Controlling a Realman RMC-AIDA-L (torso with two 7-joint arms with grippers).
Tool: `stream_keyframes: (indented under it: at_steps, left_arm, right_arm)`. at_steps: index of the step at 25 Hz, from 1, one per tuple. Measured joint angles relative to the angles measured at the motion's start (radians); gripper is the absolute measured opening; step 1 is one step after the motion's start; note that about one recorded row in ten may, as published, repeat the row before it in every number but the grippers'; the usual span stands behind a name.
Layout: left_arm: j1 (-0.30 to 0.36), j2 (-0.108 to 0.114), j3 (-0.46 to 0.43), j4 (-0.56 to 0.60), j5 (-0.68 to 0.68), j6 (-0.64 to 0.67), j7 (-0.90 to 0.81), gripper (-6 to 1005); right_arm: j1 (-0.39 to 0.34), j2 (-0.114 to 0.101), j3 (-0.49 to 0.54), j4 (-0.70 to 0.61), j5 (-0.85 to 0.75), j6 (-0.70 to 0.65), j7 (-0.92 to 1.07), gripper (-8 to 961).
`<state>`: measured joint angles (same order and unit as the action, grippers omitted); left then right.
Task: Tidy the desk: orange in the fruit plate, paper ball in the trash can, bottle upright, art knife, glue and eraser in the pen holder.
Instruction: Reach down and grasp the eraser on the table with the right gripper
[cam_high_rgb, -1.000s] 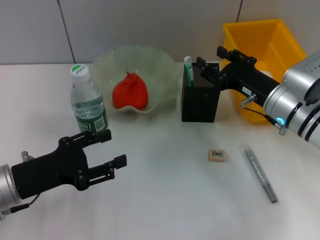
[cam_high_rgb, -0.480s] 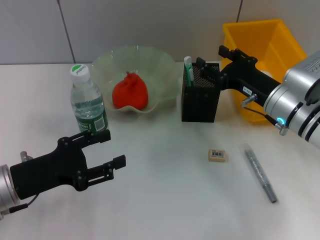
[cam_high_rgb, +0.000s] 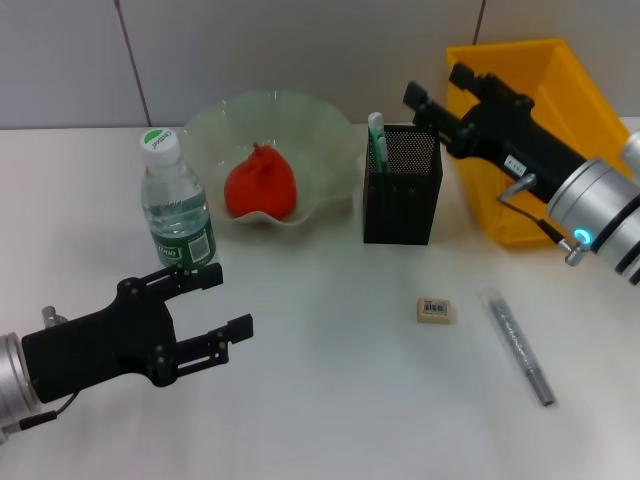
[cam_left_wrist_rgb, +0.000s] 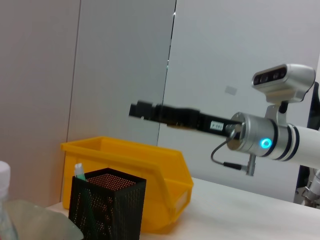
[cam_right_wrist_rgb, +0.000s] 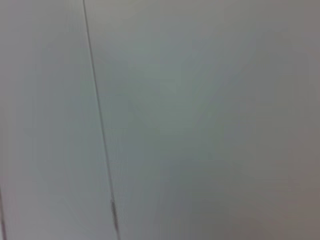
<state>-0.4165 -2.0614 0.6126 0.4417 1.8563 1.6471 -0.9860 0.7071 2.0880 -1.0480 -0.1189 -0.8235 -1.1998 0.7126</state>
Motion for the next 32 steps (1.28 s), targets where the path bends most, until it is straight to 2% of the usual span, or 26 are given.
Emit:
stream_keyframes:
  at_steps: [4,5,6,7,8,10,14,20,21,22,32]
  left_arm:
    - [0.004,0.001,0.004,0.000,0.003,0.019,0.011,753]
    - [0.004,0.001,0.005,0.000,0.003,0.022,0.013,753]
    - [0.005,0.001,0.010,0.000,0.004,0.026,0.013,753]
    - [0.005,0.001,0.012,0.000,0.004,0.026,0.013,753]
    - [0.005,0.001,0.024,0.001,0.005,0.027,0.014,753]
    - [0.005,0.001,0.039,0.002,0.006,0.028,0.014,753]
    - [0.005,0.001,0.042,0.002,0.010,0.028,0.014,753]
    - [0.009,0.001,0.041,0.000,0.015,0.045,0.026,753]
    - [0.009,0.001,0.041,0.000,0.015,0.045,0.026,753]
    - [0.010,0.001,0.041,0.000,0.015,0.046,0.026,753]
    - [0.011,0.001,0.042,0.000,0.018,0.051,0.026,753]
  right_arm:
    - [-0.037,-0.007,-0.003,-0.057,-0.037,-0.091,0.104,731]
    - [-0.060,-0.009,-0.004,-0.117,-0.096,-0.118,0.182,731]
    - [-0.060,-0.009,-0.004,-0.117,-0.096,-0.118,0.182,732]
    - [-0.088,-0.009,-0.004,-0.194,-0.169,-0.136,0.286,732]
    - [-0.088,-0.009,-0.004,-0.194,-0.169,-0.136,0.286,732]
    - [-0.111,-0.012,-0.004,-0.275,-0.244,-0.163,0.396,732]
    - [-0.122,-0.020,0.001,-0.325,-0.302,-0.210,0.479,732]
    - [-0.123,-0.055,0.006,-0.425,-0.450,-0.303,0.673,732]
    - [-0.123,-0.055,0.006,-0.425,-0.450,-0.303,0.673,732]
    - [-0.122,-0.063,0.007,-0.475,-0.514,-0.320,0.745,732]
    - [-0.124,-0.075,0.056,-0.651,-0.696,-0.396,0.974,730]
